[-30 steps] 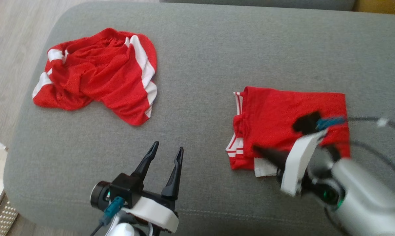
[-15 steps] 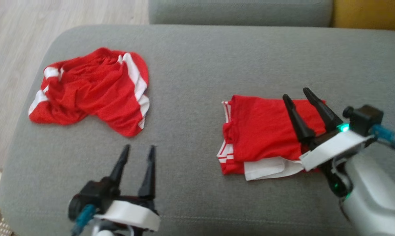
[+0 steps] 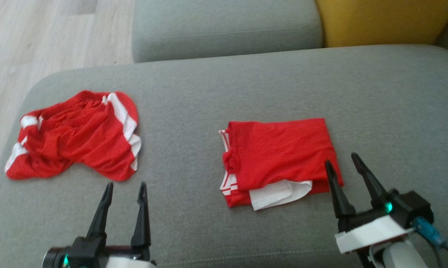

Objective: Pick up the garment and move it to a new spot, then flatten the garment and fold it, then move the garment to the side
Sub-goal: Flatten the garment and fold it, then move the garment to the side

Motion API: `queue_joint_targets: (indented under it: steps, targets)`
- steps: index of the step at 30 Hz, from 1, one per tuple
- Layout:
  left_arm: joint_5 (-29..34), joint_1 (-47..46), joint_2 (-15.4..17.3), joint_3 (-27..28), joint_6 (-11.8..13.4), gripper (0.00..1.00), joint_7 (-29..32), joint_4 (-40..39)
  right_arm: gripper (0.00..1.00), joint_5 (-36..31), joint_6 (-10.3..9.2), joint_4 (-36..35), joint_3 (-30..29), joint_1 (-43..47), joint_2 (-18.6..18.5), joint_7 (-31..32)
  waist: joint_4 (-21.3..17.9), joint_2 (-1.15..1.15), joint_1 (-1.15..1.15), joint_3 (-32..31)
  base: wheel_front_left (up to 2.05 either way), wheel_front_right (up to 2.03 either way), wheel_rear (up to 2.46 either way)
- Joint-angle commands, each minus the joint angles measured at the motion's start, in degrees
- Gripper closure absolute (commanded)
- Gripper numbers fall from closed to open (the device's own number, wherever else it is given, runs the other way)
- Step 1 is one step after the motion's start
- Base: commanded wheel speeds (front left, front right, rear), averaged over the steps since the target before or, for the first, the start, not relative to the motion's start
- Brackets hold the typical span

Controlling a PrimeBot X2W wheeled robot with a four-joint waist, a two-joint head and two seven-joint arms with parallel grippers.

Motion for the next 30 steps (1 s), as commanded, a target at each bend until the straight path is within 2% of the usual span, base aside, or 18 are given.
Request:
queue_joint_targets:
  steps: [1, 5, 17, 30]
  targets:
    - [0.4, -1.8, -0.4, 2.3, 0.6, 0.00, -0.3, -1.6, 0.00, -0.8, 0.11, -2.6, 0.8, -1.9, 0.3, -0.5, -0.9, 0.00, 0.00, -0.7, 0.00, 0.00, 0.00]
    - [-0.5, 0.1, -0.6, 3.4, 1.3, 0.00, -0.3, -0.4, 0.00, -1.6, 0.11, -3.6, 0.1, 0.2, 1.1, -0.5, -1.4, 0.00, 0.00, -1.2, 0.00, 0.00, 0.00]
    - [-1.9, 0.5, -0.7, 5.5, -0.3, 0.00, -0.3, 1.2, 0.00, -1.9, 0.11, -3.1, 0.0, 1.5, 1.8, -0.5, -1.3, 0.00, 0.00, -1.8, 0.00, 0.00, 0.00]
    - [-1.7, -0.1, -0.7, 5.2, 0.0, 0.00, -0.3, 1.7, 0.00, -1.5, 0.11, -2.9, 0.0, 1.3, 1.8, -0.5, -0.7, 0.00, 0.00, -1.6, 0.00, 0.00, 0.00]
